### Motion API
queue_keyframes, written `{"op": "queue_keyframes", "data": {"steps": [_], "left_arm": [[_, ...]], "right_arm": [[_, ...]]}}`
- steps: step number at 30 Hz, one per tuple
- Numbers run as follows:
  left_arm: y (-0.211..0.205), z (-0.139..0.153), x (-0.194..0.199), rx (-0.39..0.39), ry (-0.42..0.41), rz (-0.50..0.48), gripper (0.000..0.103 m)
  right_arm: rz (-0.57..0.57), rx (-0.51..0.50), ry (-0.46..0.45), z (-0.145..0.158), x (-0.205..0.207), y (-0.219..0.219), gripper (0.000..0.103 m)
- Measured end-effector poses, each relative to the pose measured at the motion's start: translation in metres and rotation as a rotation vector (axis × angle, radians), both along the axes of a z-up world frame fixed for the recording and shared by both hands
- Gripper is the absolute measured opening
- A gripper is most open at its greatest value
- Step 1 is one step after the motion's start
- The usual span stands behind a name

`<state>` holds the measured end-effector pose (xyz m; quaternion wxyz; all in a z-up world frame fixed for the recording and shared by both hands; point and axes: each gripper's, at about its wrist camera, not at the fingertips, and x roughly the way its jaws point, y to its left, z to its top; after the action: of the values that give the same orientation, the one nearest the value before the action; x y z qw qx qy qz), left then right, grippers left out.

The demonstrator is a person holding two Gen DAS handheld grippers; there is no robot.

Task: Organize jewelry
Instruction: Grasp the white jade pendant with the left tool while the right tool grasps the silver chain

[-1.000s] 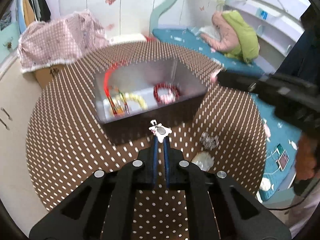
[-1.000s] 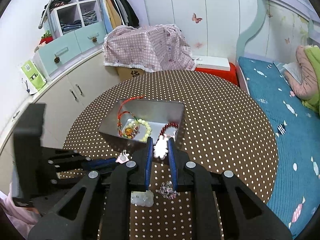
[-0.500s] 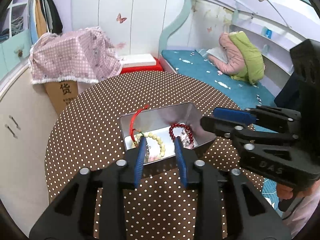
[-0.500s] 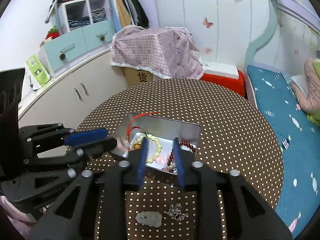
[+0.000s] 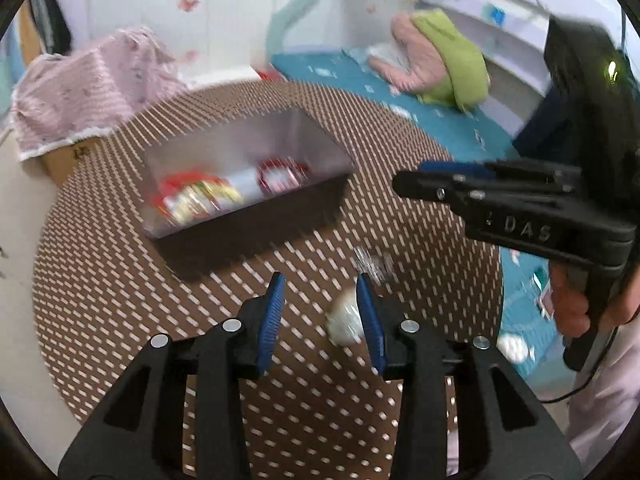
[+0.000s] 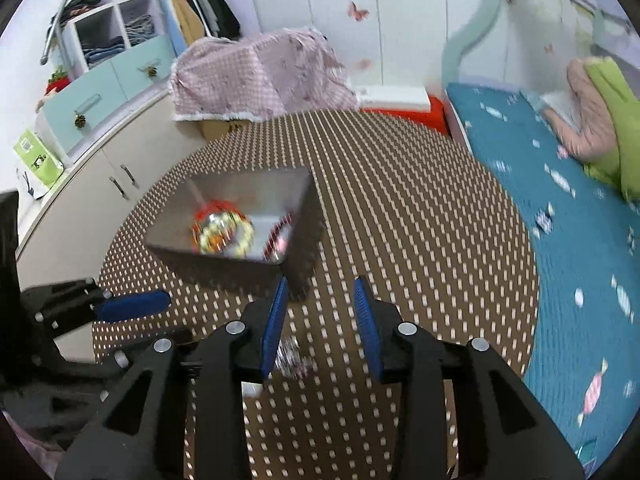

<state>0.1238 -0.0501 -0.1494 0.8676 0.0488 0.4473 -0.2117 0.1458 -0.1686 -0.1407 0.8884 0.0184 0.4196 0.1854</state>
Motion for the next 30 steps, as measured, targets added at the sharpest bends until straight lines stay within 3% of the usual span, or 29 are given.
{"op": "queue_keyframes", "data": {"steps": [2,7,9,10,13,25,30], "left_arm": [[-0.006,-0.013,0.001,0.006,0.043,-0.005,0.048],[-0.016,-0.025,0.003,0.027,0.058,-0.011,0.048],[-0.023,-0.031,0.002,0.063,0.059,-0.023,0.042],[-0.026,-0.035,0.002,0.086,0.073,-0.028,0.035],[-0.031,-0.036,0.001,0.128,0.041,-0.028,0.029],[-0.007,-0.033,0.019,0.045,0.059,0.074,0.022],[0.009,-0.025,0.020,0.022,0.044,0.112,0.022]], "right_arm": [[0.001,-0.001,0.022,-0.009,-0.007,-0.001,0.033],[-0.020,0.019,0.084,-0.028,-0.022,-0.007,0.033],[-0.026,0.017,0.094,-0.031,-0.025,-0.011,0.033],[-0.030,0.017,0.097,-0.032,-0.027,-0.012,0.033],[-0.033,0.019,0.097,-0.032,-0.027,-0.014,0.033],[0.079,-0.020,0.069,-0.033,-0.023,0.014,0.033],[0.132,-0.146,0.041,-0.047,-0.019,0.043,0.032]]}}
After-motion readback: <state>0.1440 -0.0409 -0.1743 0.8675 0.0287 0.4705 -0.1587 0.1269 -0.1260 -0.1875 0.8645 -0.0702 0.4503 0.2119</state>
